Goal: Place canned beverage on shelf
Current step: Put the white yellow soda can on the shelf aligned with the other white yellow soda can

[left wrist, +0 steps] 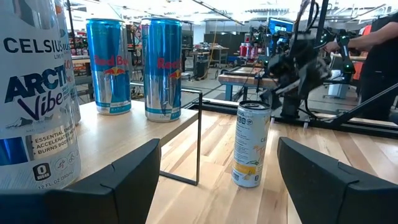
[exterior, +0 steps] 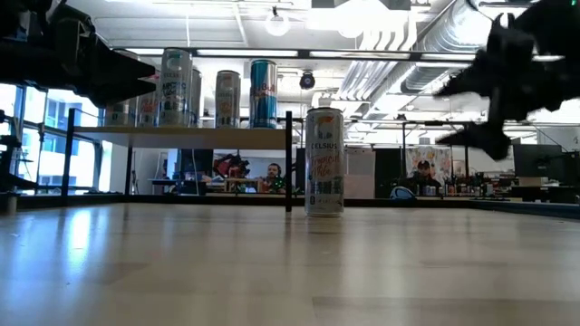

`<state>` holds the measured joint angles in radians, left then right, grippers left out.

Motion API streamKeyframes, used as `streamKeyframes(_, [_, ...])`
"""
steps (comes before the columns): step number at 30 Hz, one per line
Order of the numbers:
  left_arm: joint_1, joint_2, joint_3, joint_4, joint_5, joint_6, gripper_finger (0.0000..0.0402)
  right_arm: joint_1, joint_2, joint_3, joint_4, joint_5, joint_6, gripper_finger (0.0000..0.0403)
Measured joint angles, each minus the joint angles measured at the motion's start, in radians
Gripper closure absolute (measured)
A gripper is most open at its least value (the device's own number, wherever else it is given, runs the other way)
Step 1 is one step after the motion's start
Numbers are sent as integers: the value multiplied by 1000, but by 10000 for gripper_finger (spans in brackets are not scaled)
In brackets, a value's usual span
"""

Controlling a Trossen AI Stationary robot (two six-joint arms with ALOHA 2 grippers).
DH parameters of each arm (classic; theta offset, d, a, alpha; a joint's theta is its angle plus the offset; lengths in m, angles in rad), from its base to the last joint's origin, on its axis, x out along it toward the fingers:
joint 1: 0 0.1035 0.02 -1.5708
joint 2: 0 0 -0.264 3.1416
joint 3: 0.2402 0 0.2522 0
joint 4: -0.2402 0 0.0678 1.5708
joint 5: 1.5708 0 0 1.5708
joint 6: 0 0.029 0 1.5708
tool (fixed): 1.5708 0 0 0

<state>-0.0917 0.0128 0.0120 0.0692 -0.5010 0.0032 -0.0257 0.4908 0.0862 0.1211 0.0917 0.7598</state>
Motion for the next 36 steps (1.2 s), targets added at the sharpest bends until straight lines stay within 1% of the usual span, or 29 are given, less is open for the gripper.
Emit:
streamKeyframes(2, [0, 0, 0, 0, 0, 0, 112, 0, 0, 35, 16, -5, 0, 43])
streamKeyframes(5, [0, 0, 0, 0, 0, 0, 112, 0, 29, 122, -15, -1, -42, 43])
streamKeyframes(9, [0, 0, 0, 0, 0, 0, 112, 0, 131, 260, -93, 72, -86, 43])
streamKeyframes(12, [0, 0, 0, 0, 0, 0, 112, 0, 237, 385, -208, 115, -90, 43])
streamKeyframes(15, [0, 0, 0, 0, 0, 0, 112, 0, 364, 514, -382, 118, -56, 43])
streamKeyframes(20, [0, 0, 0, 0, 0, 0, 112, 0, 580, 727, -575, 118, -18, 43])
streamKeyframes(28, [0, 0, 0, 0, 0, 0, 112, -28, 858, 1097, -836, 117, -36, 43])
streamKeyframes(31, [0, 0, 0, 0, 0, 0, 112, -39, 952, 1236, -952, 88, -51, 43])
streamKeyframes(36, [0, 0, 0, 0, 0, 0, 112, -40, 1121, 1446, -1148, 73, -96, 43])
